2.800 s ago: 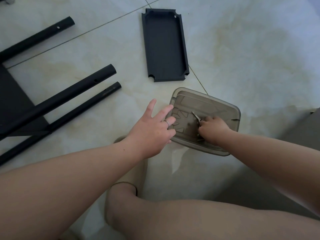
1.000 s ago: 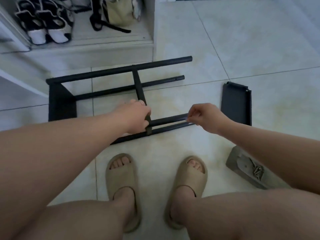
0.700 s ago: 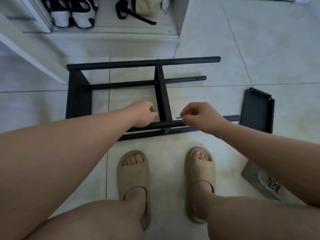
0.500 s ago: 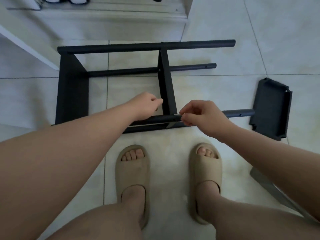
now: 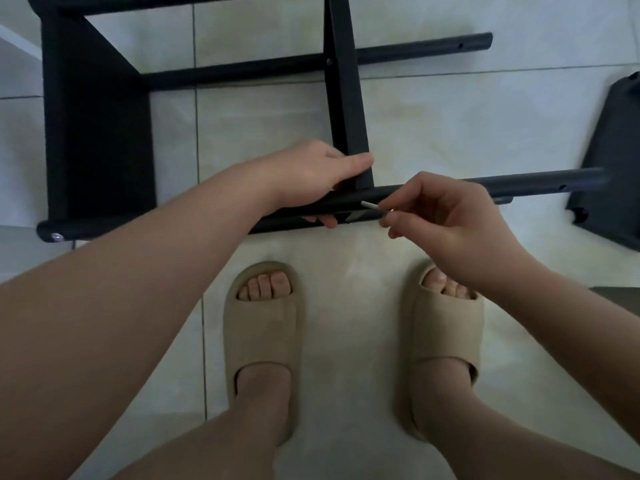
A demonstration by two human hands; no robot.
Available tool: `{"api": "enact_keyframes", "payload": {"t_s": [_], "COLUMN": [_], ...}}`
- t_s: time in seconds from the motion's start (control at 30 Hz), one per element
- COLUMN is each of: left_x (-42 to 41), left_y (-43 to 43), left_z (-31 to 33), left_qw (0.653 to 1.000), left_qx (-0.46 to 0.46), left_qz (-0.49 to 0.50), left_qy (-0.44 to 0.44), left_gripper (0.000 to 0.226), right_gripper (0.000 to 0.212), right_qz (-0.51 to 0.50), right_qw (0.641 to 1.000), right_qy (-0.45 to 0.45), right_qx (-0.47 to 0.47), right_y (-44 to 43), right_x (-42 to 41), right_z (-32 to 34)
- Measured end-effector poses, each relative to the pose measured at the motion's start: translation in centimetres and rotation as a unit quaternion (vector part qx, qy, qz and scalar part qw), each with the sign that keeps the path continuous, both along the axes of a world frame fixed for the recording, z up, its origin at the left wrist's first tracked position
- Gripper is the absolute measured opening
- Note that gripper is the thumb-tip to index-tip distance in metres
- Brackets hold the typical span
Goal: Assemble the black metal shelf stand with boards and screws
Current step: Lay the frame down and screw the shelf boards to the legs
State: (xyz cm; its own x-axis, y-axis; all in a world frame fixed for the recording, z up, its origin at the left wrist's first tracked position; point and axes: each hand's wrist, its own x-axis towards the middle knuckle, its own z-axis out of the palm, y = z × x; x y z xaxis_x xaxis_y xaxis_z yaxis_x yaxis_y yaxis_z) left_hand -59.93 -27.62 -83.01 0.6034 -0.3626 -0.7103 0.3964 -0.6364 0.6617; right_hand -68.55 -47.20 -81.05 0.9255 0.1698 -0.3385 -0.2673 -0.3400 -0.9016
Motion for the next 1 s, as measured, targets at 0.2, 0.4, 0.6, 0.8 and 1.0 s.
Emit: {"api": "enact_keyframes", "payload": {"t_s": [0.2, 0.4, 0.6, 0.8, 1.0], "left_x": [-0.1, -0.3, -0.5, -0.5, -0.4], "left_y": [-0.1, -0.3, -0.5, -0.6, -0.4], "left_z": [-0.6, -1.0, -1.1, -1.0, -0.9], "left_qw": [1.0, 0.998, 0.995, 0.997, 0.998], "left_qx": [-0.002, 0.004, 0.023, 0.011, -0.007], "left_qz": [0.004, 0.007, 0.005, 0.017, 0.019], "left_qy": [-0.03, -0.064, -0.092, -0.076, -0.054], "left_gripper": [0.038, 0.039, 0.044, 0.041, 0.045], "right_gripper": [0.013, 0.015, 0.008, 0.008, 0.01], "right_qz": [-0.002, 0.016, 0.06, 0.056, 0.025], "right_qw": [1.0, 0.998, 0.984, 0.982, 0.989], "right_qy": [0.01, -0.027, -0.128, -0.129, -0.091], "right_qx": [-0.007, -0.045, -0.108, -0.127, -0.111], "right_y": [-0.2, 0.1, 0.9, 1.2, 1.8], "right_x": [-0.6, -0.8, -0.8, -0.6, -0.6], "right_z": [-0.6, -0.7, -0.7, -1.0, -1.3]}}
